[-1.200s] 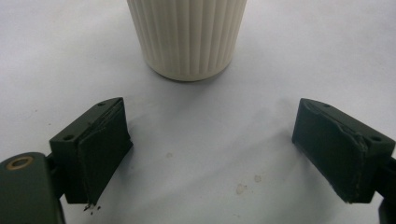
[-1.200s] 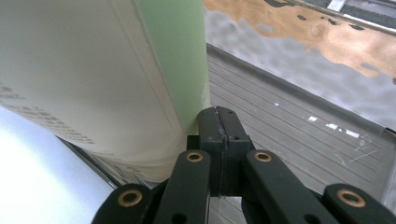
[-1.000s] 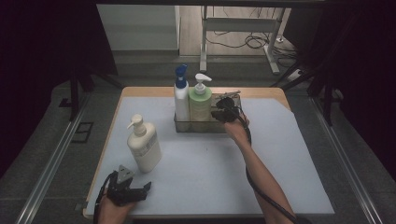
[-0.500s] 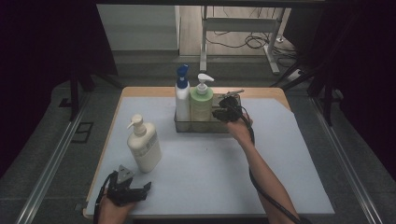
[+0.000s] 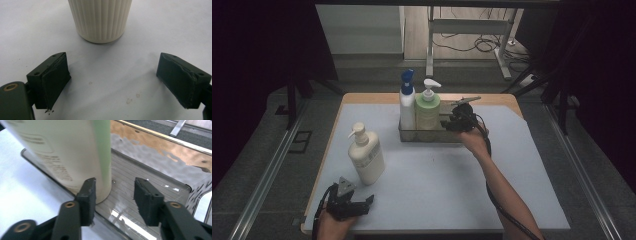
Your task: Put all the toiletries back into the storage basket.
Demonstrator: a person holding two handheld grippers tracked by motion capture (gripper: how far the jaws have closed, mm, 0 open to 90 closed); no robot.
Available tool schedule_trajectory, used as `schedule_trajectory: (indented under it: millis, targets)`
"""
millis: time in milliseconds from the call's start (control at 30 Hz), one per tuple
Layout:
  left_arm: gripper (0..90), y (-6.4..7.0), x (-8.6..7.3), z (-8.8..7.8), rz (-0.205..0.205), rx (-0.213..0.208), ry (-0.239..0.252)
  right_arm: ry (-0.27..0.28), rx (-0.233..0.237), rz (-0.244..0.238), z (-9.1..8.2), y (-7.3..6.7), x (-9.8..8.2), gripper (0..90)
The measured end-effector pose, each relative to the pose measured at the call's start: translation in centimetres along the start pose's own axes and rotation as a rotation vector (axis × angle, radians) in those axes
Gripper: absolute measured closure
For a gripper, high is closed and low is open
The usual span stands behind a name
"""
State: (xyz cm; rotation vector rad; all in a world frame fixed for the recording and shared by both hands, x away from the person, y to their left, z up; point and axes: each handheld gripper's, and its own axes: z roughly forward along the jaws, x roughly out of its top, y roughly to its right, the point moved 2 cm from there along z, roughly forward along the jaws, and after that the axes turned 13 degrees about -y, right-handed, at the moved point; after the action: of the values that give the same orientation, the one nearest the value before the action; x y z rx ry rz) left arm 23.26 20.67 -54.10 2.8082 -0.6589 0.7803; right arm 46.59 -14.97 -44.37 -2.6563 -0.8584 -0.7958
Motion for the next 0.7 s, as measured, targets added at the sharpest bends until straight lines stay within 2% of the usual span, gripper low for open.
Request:
schedule_trajectory:
  millis: [200, 367, 700]
  targets:
    - [10.6, 0.0, 0.0, 0.0, 0.000, 0.000, 0.000, 0.006, 0.010, -0.032, -1.0, -0.7, -0.4, 35.9]
    - [10.6, 0.0, 0.0, 0.0, 0.000, -0.001, 0.000, 0.009, 0.008, -0.070, -2.0, -1.4, -1.0, 30.5]
    - [10.6, 0.0, 0.0, 0.0, 0.000, -0.002, -0.001, 0.020, 0.037, -0.125, -3.6, -2.0, -2.4, 16.1]
